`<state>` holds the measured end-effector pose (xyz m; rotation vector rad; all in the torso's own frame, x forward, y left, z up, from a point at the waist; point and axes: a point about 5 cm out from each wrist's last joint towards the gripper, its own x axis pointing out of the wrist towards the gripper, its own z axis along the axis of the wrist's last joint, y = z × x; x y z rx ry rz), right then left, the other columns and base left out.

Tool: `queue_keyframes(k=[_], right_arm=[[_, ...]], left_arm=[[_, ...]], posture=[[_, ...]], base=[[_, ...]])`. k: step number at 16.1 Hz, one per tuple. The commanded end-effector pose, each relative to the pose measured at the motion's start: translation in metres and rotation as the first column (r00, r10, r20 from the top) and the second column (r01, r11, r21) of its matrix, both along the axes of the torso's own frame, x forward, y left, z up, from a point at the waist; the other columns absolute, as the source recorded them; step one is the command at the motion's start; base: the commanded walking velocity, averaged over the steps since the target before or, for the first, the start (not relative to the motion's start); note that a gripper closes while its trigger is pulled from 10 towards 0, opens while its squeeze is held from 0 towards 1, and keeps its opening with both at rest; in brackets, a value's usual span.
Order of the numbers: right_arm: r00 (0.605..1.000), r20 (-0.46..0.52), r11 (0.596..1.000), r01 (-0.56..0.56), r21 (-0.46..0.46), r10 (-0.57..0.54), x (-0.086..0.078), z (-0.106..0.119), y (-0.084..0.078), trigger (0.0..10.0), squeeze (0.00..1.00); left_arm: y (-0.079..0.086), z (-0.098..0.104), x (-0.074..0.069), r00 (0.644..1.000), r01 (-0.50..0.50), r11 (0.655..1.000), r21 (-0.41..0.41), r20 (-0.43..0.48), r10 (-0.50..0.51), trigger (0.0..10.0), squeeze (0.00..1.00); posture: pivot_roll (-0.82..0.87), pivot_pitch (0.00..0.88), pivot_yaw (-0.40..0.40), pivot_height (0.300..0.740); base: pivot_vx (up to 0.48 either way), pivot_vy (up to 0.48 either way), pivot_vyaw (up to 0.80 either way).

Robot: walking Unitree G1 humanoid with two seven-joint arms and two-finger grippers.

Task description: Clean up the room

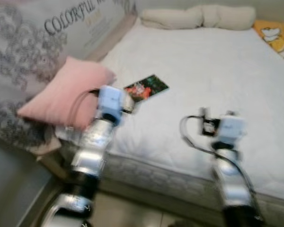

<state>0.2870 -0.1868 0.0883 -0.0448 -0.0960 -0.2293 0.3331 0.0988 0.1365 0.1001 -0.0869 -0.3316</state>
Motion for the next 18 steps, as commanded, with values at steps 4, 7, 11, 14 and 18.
queue_keyframes(k=[4,7,11,14,18], right_arm=[[1.0,0.02,1.0,0.004,0.014,-0.004,0.007,0.007,0.003,10.0,0.0],[1.0,0.016,1.0,0.02,0.025,-0.02,0.006,0.005,0.004,10.0,0.0],[0.999,0.014,0.998,0.051,0.034,-0.051,-0.001,0.002,0.003,10.0,0.0],[0.995,0.028,0.995,0.099,0.023,-0.099,-0.022,0.0,0.002,10.0,0.0],[0.989,-0.02,0.989,0.146,-0.005,-0.146,-0.075,-0.01,0.009,10.0,0.0]], left_arm=[[0.013,0.007,0.004,1.0,-0.015,0.999,0.028,0.022,0.014,10.0,0.0],[0.009,0.002,0.008,1.0,0.008,0.999,0.052,-0.027,-0.007,10.0,0.0],[0.016,0.002,0.028,0.989,-0.015,0.999,0.052,-0.146,0.023,10.0,0.0],[0.02,-0.007,0.045,0.958,-0.059,0.994,0.096,-0.274,0.083,10.0,0.0],[0.011,-0.023,0.051,0.888,-0.083,0.994,0.072,-0.448,0.106,10.0,0.0]], posture=[[-0.06,0.0,0.077,0.74],[-0.08,0.0,0.102,0.74],[-0.12,0.0,0.147,0.74],[-0.19,0.002,0.205,0.74],[-0.3,0.145,0.259,0.74]], base=[[0.48,0.0,0.0],[0.48,0.0,0.0],[0.0,0.0,0.0],[0.0,0.0,0.0],[0.0,0.0,0.0]])
